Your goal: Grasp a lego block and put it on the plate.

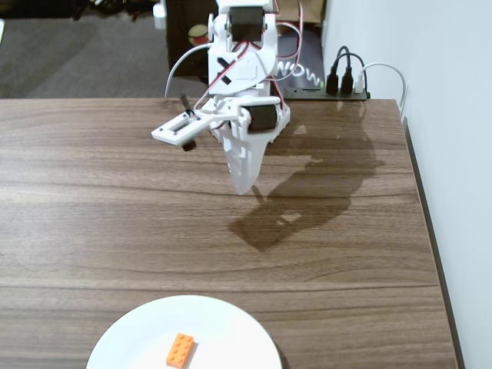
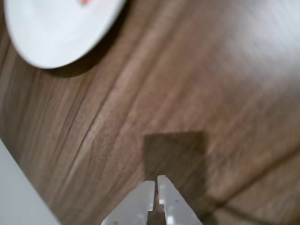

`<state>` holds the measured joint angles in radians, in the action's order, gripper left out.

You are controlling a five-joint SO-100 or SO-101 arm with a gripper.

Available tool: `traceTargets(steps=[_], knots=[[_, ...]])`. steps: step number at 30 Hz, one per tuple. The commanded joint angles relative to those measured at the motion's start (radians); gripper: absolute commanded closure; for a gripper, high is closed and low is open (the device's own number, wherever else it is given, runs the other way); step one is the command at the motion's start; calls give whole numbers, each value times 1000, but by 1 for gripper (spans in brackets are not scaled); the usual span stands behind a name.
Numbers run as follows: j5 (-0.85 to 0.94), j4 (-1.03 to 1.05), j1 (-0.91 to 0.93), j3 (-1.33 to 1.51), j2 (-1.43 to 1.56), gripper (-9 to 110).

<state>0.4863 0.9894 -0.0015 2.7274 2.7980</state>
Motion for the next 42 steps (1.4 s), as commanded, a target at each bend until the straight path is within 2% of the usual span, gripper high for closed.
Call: traceTargets(steps=[1,15,27,42], knots=[[-107,41,-6,6,57,101],[-339,144,40,132,272,100],[-402,278,66,193,491,101],[-402,278,72,193,491,101]])
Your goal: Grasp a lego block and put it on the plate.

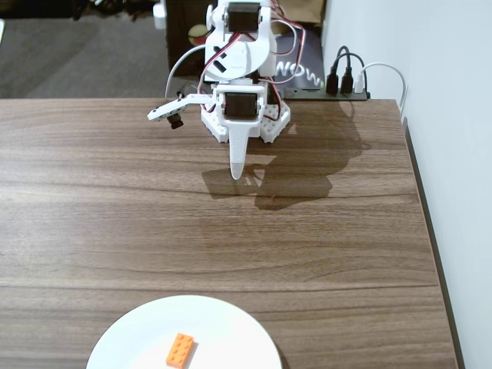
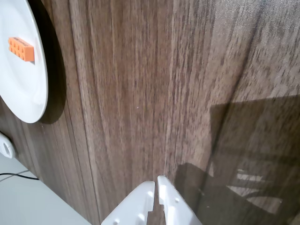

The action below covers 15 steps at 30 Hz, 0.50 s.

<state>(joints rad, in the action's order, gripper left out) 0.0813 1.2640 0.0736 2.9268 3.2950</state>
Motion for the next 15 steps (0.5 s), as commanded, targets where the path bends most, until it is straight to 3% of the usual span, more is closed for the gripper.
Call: traceTargets(steps=[1,15], knots=[[3,3,-3,-6,-6,101],[-3,3,0,-6,-5,101]])
